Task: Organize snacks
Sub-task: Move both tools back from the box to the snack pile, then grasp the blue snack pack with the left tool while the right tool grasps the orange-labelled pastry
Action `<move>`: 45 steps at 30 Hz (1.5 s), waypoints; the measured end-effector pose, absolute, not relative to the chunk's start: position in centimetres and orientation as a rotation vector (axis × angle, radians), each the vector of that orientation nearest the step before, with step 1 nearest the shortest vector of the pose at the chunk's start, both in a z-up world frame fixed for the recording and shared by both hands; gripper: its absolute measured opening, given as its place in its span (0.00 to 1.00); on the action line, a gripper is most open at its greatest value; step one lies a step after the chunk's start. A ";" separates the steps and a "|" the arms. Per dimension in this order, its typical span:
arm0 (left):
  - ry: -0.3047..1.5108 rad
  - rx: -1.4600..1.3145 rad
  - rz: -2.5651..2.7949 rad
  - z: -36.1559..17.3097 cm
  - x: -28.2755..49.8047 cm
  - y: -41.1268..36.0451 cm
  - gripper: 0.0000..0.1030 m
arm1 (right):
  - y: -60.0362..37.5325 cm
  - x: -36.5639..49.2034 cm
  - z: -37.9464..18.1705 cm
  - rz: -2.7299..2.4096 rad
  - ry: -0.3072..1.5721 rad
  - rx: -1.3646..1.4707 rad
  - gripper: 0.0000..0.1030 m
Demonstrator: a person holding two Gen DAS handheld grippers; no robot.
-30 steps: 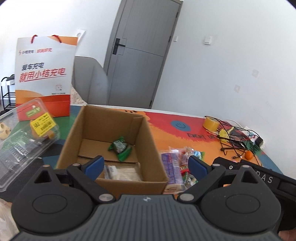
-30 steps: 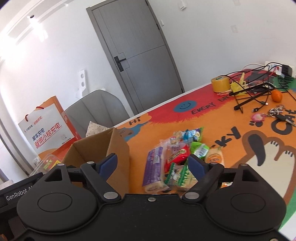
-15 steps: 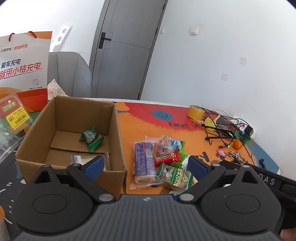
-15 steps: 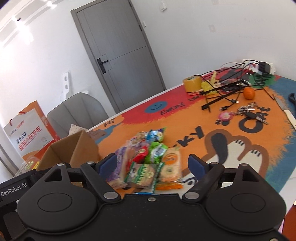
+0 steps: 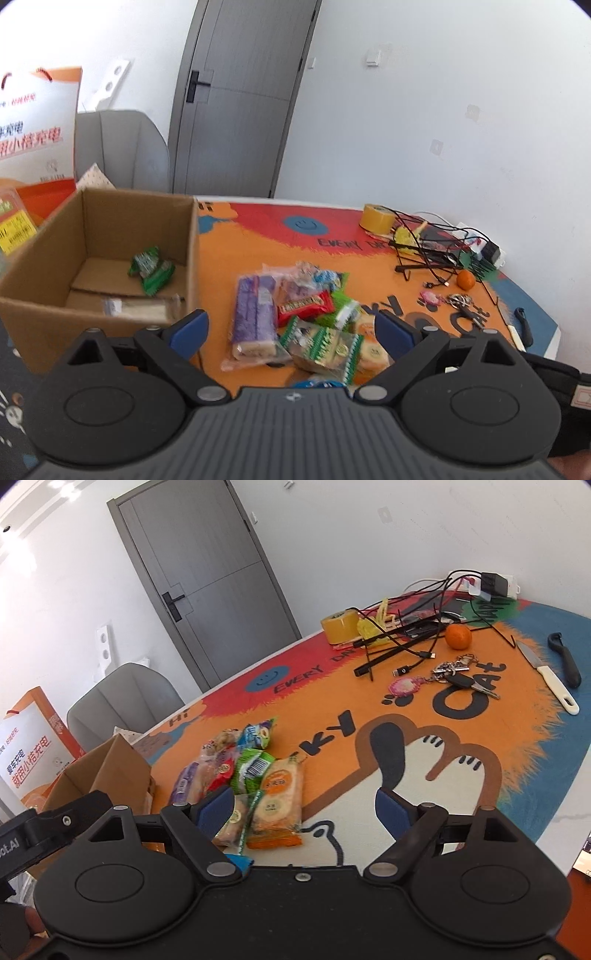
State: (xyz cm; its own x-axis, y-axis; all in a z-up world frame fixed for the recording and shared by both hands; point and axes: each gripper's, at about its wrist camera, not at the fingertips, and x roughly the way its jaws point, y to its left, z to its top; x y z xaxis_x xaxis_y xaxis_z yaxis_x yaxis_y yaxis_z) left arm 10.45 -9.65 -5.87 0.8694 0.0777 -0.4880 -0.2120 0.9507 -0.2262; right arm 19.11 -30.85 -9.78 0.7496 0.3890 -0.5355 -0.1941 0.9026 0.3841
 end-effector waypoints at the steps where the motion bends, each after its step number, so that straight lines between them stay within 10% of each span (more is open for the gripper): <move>1: 0.510 -0.279 0.144 -6.3 10.6 -9.9 0.93 | -30.9 19.2 -9.9 0.322 0.654 0.317 0.81; 14: 0.629 -0.319 0.145 -11.7 13.7 -10.5 0.85 | -30.5 20.2 -11.4 0.322 0.689 0.308 0.77; 21: 0.659 -0.342 0.129 -12.7 14.5 -10.3 0.44 | -30.5 20.6 -11.8 0.315 0.694 0.309 0.77; 27: 0.652 -0.346 0.124 -11.8 13.9 -9.9 0.29 | -29.5 21.1 -12.3 0.325 0.707 0.297 0.77; 45: 0.664 -0.369 0.151 -11.7 13.7 -8.6 0.29 | -26.3 23.1 -13.5 0.337 0.717 0.181 0.60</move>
